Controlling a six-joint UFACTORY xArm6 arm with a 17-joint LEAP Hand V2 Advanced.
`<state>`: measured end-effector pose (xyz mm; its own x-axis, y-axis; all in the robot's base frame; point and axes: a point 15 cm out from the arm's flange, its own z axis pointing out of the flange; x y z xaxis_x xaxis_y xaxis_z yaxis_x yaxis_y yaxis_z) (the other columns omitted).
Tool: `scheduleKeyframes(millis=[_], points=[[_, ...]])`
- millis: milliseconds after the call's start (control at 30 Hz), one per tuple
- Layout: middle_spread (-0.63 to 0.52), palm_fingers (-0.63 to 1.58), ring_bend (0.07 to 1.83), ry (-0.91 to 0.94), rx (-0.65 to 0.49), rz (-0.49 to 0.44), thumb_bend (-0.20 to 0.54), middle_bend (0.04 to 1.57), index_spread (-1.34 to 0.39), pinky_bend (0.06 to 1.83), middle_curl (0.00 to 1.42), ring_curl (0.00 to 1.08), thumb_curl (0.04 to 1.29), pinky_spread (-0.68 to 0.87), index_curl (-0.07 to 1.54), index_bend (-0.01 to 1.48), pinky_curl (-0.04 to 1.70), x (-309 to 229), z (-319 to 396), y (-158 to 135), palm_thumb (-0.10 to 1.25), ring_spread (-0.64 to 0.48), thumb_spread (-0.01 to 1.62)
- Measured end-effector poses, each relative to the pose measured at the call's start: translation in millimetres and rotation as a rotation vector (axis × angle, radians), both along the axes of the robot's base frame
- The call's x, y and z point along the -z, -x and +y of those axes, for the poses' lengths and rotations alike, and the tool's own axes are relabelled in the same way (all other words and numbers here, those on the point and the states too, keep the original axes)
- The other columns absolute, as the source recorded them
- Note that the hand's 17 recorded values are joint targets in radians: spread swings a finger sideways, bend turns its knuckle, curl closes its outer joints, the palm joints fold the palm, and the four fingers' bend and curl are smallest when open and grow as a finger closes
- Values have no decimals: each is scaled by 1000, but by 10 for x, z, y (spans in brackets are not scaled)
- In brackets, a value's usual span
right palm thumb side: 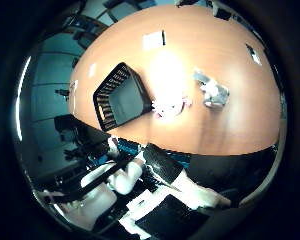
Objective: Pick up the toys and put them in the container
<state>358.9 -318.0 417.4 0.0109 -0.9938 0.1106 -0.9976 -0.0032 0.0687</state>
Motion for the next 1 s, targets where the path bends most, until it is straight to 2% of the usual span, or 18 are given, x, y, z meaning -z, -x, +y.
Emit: scheduleKeyframes(millis=[267, 467, 700, 1000], points=[[159, 133, 413, -39, 98, 30, -25, 257, -210, 474, 339, 228, 261, 376, 268, 157, 231, 542, -284, -154, 396, 188, 1070], [191, 120, 391, -67, 132, 66, -24, 243, -193, 455, 331, 228, 262, 383, 270, 155, 250, 973, -382, -279, 373, 199, 1061], [197, 115, 379, -91, 155, 103, -24, 241, -190, 435, 329, 230, 264, 389, 268, 153, 264, 1523, -512, -409, 372, 206, 1061], [197, 121, 367, -104, 194, 116, -24, 239, -178, 415, 329, 232, 265, 391, 267, 155, 276, 2061, -752, -427, 372, 204, 1061]])
